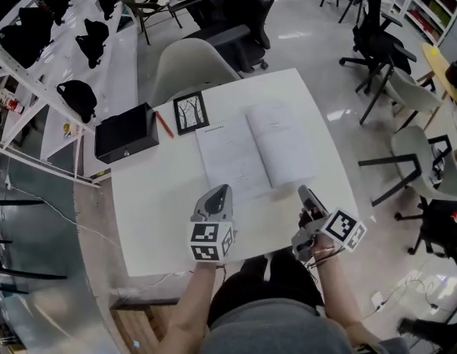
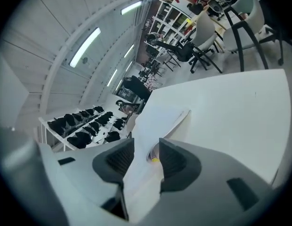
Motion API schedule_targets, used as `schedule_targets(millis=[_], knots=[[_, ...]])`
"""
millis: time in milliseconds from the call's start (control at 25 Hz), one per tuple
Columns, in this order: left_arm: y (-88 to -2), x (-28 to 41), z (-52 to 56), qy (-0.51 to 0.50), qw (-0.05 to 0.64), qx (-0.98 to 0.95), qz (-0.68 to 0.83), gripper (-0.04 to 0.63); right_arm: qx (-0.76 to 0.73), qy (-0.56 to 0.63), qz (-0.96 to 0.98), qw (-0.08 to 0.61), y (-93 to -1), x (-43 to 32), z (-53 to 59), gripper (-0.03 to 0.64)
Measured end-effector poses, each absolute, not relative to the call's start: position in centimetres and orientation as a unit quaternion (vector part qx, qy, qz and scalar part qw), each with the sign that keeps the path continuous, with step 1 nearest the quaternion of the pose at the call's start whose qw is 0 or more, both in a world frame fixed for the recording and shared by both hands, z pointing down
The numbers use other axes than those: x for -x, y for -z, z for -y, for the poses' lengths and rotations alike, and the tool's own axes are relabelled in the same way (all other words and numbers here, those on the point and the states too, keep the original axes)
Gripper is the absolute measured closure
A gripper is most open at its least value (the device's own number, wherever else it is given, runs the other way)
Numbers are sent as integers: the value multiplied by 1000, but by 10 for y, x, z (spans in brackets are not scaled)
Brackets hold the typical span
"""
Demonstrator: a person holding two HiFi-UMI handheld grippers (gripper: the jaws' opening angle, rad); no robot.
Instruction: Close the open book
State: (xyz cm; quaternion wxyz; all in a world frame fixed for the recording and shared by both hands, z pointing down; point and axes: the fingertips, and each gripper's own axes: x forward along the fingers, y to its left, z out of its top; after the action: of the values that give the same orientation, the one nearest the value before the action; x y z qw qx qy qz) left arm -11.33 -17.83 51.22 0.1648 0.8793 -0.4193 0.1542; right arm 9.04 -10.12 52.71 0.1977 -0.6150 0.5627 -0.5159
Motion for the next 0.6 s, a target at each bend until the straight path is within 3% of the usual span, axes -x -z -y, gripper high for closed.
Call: schedule_targets(millis=[600], knots=[[-537, 75, 192, -191, 179, -884, 388, 589, 597, 556, -507, 277, -550, -102, 119, 426]])
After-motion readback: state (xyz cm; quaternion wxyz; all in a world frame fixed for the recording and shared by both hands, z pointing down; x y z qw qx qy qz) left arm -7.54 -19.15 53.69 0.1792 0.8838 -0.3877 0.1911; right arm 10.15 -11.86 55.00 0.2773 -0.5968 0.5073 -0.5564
